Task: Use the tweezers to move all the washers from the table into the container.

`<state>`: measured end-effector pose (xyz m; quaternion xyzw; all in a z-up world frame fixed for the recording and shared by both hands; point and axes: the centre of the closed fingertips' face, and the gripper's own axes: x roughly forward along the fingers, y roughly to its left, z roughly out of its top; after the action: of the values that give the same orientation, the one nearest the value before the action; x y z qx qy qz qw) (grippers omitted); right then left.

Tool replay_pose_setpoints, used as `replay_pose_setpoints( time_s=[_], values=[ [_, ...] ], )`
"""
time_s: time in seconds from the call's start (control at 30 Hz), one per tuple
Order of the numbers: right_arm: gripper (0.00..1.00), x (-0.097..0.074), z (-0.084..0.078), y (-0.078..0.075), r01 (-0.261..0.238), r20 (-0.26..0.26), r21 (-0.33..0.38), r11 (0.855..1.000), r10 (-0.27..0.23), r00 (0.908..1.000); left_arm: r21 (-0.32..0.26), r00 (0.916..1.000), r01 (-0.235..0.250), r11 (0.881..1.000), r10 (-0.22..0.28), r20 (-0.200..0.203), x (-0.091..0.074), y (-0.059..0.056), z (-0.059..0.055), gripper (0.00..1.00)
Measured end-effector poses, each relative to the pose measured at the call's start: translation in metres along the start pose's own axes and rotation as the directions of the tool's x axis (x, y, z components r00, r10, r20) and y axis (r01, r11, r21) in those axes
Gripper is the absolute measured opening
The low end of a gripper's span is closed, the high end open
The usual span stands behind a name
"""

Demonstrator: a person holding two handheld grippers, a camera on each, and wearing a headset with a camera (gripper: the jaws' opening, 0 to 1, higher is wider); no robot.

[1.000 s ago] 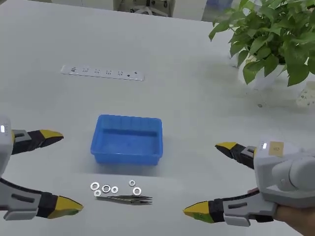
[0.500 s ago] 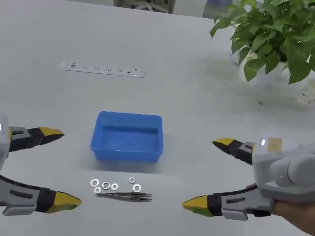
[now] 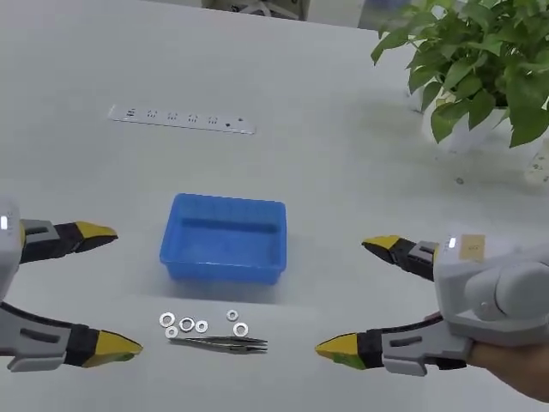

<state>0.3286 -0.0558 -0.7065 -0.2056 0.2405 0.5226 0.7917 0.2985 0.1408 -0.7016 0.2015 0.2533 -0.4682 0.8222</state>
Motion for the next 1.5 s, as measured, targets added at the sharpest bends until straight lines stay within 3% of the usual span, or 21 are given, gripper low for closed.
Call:
replay_pose_setpoints(
  time_s=[0.37, 0.67, 0.87, 1.23, 1.5],
  values=[
    [0.79, 0.008, -0.003, 0.009, -0.05, -0.032, -0.054, 0.997, 0.048, 0.9983, 0.049, 0.9978, 0.049, 0.998, -0.046, -0.048, 0.015, -0.009, -0.007, 0.75],
    [0.66, 0.017, -0.005, 0.019, -0.11, -0.069, -0.125, 0.986, 0.102, 0.9924, 0.086, 0.9931, 0.091, 0.992, -0.084, -0.082, 0.031, -0.018, -0.013, 0.65],
    [0.6, 0.027, -0.006, 0.024, -0.14, -0.098, -0.167, 0.976, 0.124, 0.9874, 0.099, 0.9855, 0.145, 0.984, -0.135, -0.103, 0.041, -0.028, -0.02, 0.54],
    [0.46, 0.05, -0.012, 0.04, -0.239, -0.166, -0.267, 0.934, 0.199, 0.9657, 0.127, 0.9675, 0.223, 0.967, -0.203, -0.151, 0.063, -0.041, -0.032, 0.37],
    [0.34, 0.069, -0.022, 0.053, -0.312, -0.238, -0.323, 0.893, 0.243, 0.9404, 0.164, 0.9573, 0.242, 0.956, -0.208, -0.2, 0.078, -0.042, -0.04, 0.28]
  ],
)
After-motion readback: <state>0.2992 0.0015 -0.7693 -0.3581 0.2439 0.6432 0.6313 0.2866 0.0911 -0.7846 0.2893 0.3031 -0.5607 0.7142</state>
